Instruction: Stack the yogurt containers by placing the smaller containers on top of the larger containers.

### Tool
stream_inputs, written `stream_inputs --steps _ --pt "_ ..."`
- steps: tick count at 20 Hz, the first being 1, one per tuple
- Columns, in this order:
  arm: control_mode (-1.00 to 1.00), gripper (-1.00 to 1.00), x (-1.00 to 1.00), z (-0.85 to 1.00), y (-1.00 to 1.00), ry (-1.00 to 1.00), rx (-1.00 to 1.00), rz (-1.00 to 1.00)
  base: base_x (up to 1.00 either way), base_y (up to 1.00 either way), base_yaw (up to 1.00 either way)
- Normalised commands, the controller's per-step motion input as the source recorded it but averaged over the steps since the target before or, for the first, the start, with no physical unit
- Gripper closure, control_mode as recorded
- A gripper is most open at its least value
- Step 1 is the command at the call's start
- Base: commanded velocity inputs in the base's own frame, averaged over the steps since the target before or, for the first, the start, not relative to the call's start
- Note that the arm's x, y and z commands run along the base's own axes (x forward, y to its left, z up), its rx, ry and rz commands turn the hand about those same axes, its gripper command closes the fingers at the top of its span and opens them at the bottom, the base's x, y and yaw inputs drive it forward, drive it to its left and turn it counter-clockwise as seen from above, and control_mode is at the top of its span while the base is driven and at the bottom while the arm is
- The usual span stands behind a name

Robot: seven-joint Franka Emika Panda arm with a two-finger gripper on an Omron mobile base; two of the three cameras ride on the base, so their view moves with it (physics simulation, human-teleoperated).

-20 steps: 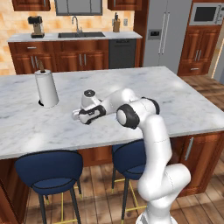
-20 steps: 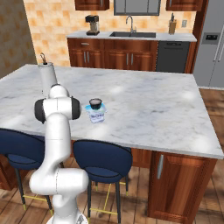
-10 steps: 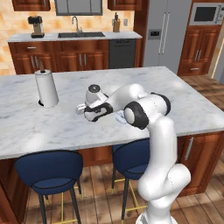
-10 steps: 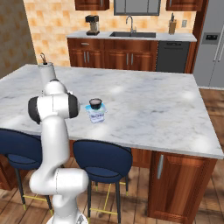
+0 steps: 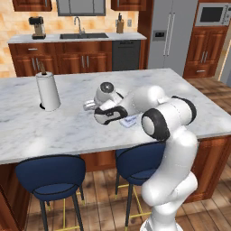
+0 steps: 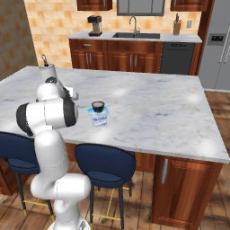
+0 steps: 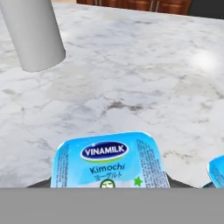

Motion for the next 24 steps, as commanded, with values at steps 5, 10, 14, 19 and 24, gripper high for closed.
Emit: stream_inputs --steps 5,10,14,19,24 --pt "-1.0 1.0 -0.35 0.95 -0.03 0.0 0.0 0.0 0.0 0.0 0.0" --pt "-1.0 1.0 -0.47 0.84 -0.26 0.04 0.02 0.0 0.0 0.0 0.0" --pt "-1.0 1.0 -0.55 0.58 -0.48 0.04 0.04 0.0 0.0 0.0 0.0" --pt "-1.0 1.0 -0.67 0.37 -0.65 0.0 0.06 0.0 0.0 0.0 0.0" --pt "-1.0 1.0 -0.71 0.2 -0.65 0.0 0.04 0.0 0.0 0.0 0.0"
